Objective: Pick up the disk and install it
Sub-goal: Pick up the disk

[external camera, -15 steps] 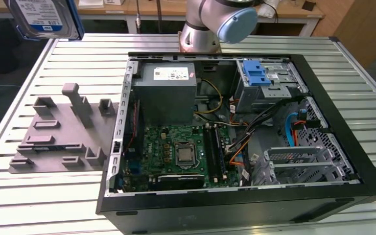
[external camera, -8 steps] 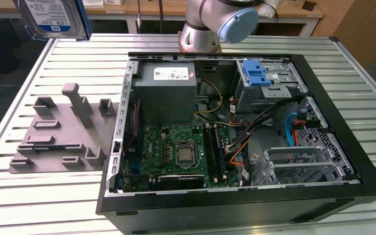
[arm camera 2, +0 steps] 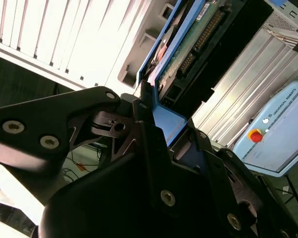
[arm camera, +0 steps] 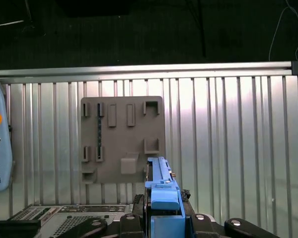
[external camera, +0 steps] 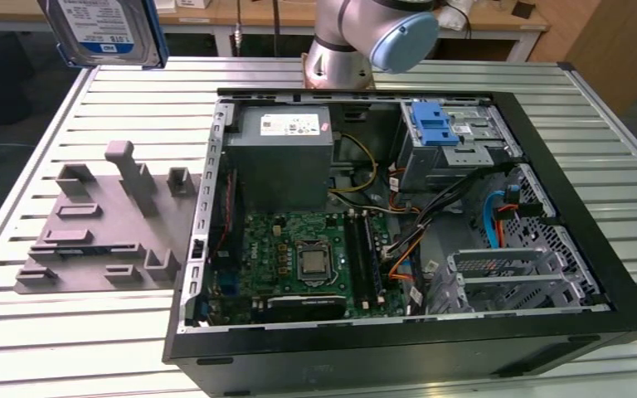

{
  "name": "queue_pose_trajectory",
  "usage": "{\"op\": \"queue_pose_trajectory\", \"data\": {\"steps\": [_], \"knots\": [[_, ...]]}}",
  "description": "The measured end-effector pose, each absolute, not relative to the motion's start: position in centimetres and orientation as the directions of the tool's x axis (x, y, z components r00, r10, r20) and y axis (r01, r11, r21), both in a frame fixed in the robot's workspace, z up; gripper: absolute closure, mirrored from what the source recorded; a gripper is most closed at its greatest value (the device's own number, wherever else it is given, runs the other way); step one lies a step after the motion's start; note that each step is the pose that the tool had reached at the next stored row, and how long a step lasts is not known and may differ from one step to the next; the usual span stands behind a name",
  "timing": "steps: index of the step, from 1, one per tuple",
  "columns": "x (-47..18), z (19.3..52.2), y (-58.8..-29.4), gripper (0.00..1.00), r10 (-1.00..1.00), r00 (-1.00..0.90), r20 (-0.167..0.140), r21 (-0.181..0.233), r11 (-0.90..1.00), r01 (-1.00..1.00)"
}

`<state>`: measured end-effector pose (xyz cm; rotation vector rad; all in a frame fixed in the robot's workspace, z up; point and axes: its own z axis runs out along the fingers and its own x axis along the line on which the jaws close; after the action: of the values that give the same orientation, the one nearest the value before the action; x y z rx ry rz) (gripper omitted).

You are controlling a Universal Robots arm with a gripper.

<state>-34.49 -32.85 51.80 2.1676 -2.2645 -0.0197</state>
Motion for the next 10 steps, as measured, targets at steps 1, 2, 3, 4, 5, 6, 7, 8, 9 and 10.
{"op": "queue_pose_trajectory", "data": {"steps": [1, 2, 3, 4, 5, 6, 7, 8, 9, 10], "knots": [[-34.4, 51.8, -32.9, 0.64, -0.999, -0.044, -0.004, 0.014, 0.044, -0.999], [-34.2, 51.8, -32.9, 0.64, -0.999, -0.044, -0.004, 0.014, 0.044, -0.999], [-34.1, 51.8, -32.9, 0.64, -0.999, -0.044, -0.004, 0.014, 0.044, -0.999], [-34.0, 51.8, -32.9, 0.64, -0.999, -0.044, -0.004, 0.014, 0.044, -0.999], [-33.9, 51.8, -32.9, 0.64, -0.999, -0.044, -0.004, 0.014, 0.044, -0.999], [-33.8, 51.8, -32.9, 0.64, -0.999, -0.044, -0.004, 0.014, 0.044, -0.999], [-33.7, 51.8, -32.8, 0.64, -0.999, -0.044, -0.004, 0.014, 0.044, -0.999], [-33.5, 51.8, -32.9, 0.64, -0.999, -0.044, -0.004, 0.014, 0.044, -0.999], [-33.4, 51.8, -32.9, 0.64, -0.999, -0.044, -0.004, 0.014, 0.044, -0.999], [-33.3, 51.8, -32.9, 0.64, -0.999, -0.044, -0.004, 0.014, 0.044, -0.999]]}}
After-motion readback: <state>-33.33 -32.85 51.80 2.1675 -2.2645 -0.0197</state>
